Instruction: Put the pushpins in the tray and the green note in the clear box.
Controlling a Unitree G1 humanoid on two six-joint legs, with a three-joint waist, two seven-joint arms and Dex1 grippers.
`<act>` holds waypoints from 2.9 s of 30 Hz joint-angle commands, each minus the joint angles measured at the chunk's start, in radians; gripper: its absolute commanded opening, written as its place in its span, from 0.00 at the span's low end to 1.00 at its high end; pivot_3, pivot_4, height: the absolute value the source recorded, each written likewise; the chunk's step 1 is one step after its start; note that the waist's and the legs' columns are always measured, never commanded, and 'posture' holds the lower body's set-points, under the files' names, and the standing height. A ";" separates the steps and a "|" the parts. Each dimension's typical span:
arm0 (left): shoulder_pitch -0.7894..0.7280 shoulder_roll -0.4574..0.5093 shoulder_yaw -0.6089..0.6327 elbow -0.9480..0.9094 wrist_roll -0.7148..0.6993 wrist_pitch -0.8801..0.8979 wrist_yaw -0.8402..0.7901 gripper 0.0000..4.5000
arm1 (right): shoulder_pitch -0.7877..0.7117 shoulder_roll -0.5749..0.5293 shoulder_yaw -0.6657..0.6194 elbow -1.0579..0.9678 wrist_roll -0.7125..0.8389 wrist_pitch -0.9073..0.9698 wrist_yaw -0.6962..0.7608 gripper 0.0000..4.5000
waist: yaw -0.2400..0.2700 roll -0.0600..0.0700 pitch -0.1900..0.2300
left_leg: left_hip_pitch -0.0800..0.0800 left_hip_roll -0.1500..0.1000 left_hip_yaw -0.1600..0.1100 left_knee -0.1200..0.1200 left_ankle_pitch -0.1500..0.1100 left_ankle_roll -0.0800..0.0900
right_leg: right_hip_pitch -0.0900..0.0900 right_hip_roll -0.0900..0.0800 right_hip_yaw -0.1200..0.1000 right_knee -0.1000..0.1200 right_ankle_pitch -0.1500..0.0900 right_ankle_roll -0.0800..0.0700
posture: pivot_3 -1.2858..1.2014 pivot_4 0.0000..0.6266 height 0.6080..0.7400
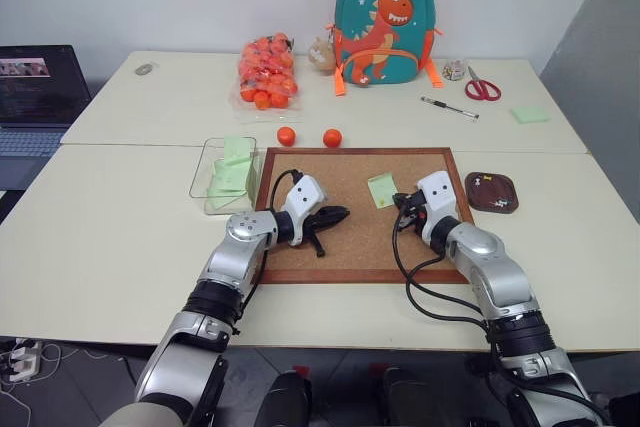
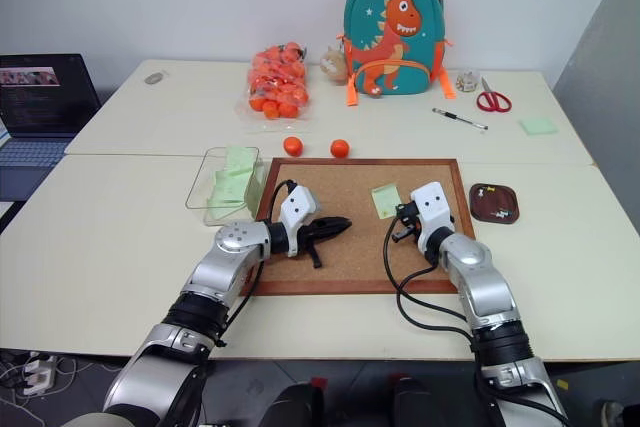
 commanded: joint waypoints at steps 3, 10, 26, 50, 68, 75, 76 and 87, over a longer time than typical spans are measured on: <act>0.026 -0.003 -0.021 0.000 0.015 0.016 0.001 0.00 | 0.000 0.041 -0.051 -0.096 0.042 -0.068 -0.022 0.02 | 0.000 0.000 0.000 | 0.000 0.000 0.000 0.000 0.000 0.000 | 0.000 0.000 0.000 0.000 0.000 0.000 | 0.52 0.24 1.00; 0.028 -0.002 -0.022 0.001 0.015 0.015 -0.002 0.00 | 0.034 0.069 -0.070 -0.150 0.058 -0.059 -0.043 0.02 | 0.000 0.000 0.000 | 0.000 0.000 0.000 0.000 0.000 0.000 | 0.000 0.000 0.000 0.000 0.000 0.000 | 0.52 0.24 1.00; 0.033 0.001 -0.024 -0.006 0.017 0.018 -0.002 0.00 | 0.049 -0.173 -0.288 -0.077 0.068 -0.037 -0.056 0.02 | 0.000 0.001 0.000 | 0.000 0.000 0.000 -0.001 0.000 0.000 | 0.001 0.000 0.000 -0.001 0.000 0.000 | 0.52 0.24 1.00; 0.020 -0.002 -0.027 0.011 0.022 0.001 -0.004 0.00 | -0.055 -0.266 -0.305 0.183 0.062 -0.031 -0.033 0.69 | 0.000 0.001 -0.001 | 0.001 0.000 0.002 0.000 0.000 0.000 | 0.001 0.000 0.002 -0.001 0.000 0.000 | 0.52 0.24 1.00; 0.012 -0.007 -0.027 0.034 0.024 -0.011 -0.003 0.00 | 0.055 -0.082 0.026 -0.238 0.115 0.050 0.069 0.87 | 0.000 0.002 -0.001 | 0.001 0.000 0.001 0.001 0.000 0.000 | 0.001 0.000 0.001 -0.001 0.000 0.000 | 0.52 0.24 1.00; 0.015 -0.010 -0.030 0.035 0.025 -0.013 -0.005 0.00 | -0.009 -0.021 0.061 -0.096 0.062 0.006 0.050 0.87 | 0.001 0.002 -0.001 | 0.001 0.000 0.000 0.000 0.000 0.000 | 0.001 0.000 0.000 -0.001 0.000 0.000 | 0.52 0.24 1.00; 0.016 -0.010 -0.030 0.034 0.025 -0.013 -0.005 0.00 | -0.014 -0.016 0.061 -0.082 0.059 0.001 0.051 0.87 | 0.001 0.002 -0.001 | 0.000 0.000 0.000 0.000 0.000 0.000 | 0.001 0.000 0.000 -0.001 0.000 0.000 | 0.52 0.24 1.00; 0.023 -0.010 -0.030 0.021 0.024 -0.006 -0.003 0.00 | -0.037 0.015 0.043 0.010 0.034 -0.041 0.036 0.60 | 0.001 0.002 -0.001 | 0.000 0.000 0.000 0.000 0.000 0.000 | 0.001 0.000 0.000 -0.001 0.000 0.000 | 0.52 0.24 1.00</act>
